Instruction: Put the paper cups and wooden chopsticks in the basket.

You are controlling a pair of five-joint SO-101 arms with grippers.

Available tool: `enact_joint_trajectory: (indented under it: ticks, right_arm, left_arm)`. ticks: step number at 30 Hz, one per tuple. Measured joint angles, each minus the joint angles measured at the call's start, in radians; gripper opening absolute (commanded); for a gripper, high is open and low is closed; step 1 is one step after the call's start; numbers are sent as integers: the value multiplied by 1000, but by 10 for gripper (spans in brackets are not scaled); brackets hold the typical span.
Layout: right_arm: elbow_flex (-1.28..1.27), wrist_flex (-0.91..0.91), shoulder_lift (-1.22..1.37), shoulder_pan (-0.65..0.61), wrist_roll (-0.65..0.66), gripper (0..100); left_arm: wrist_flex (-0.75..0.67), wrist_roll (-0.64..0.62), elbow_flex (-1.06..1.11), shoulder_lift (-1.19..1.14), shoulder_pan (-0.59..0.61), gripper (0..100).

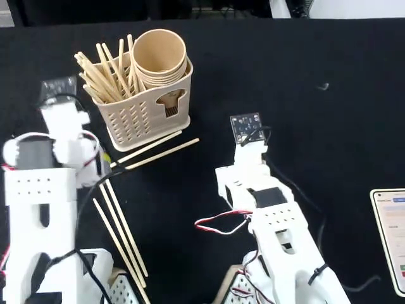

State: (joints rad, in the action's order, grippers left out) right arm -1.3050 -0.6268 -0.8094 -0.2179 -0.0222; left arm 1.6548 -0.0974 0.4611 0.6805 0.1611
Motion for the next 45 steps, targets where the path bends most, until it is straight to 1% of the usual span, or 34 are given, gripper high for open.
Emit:
enact_joint_trajectory:
  ticks: [4,8,11,15,20,25,31,37,45]
  right_arm:
    - [0,0,0,0,0,215]
    - [0,0,0,0,0,215]
    - [0,0,0,0,0,215]
    - [0,0,0,0,0,215]
    - [0,0,0,0,0,215]
    - [0,0,0,0,0,215]
    - [0,0,0,0,0,215]
    - [0,0,0,0,0,215]
    - [0,0,0,0,0,215]
  left_arm:
    - [-199,-95,265,-2,-2,198]
    - [-417,-172,502,-3,-8,198]
    - [-565,-195,641,-5,-5,198]
    - [-703,-218,769,-3,-9,198]
    - [-735,-270,790,-3,-9,198]
    - [-744,-275,790,-3,6,198]
    - [-806,-281,807,-3,18,195]
    - [-821,-284,809,-3,18,84]
    - [-829,-285,809,-2,18,41]
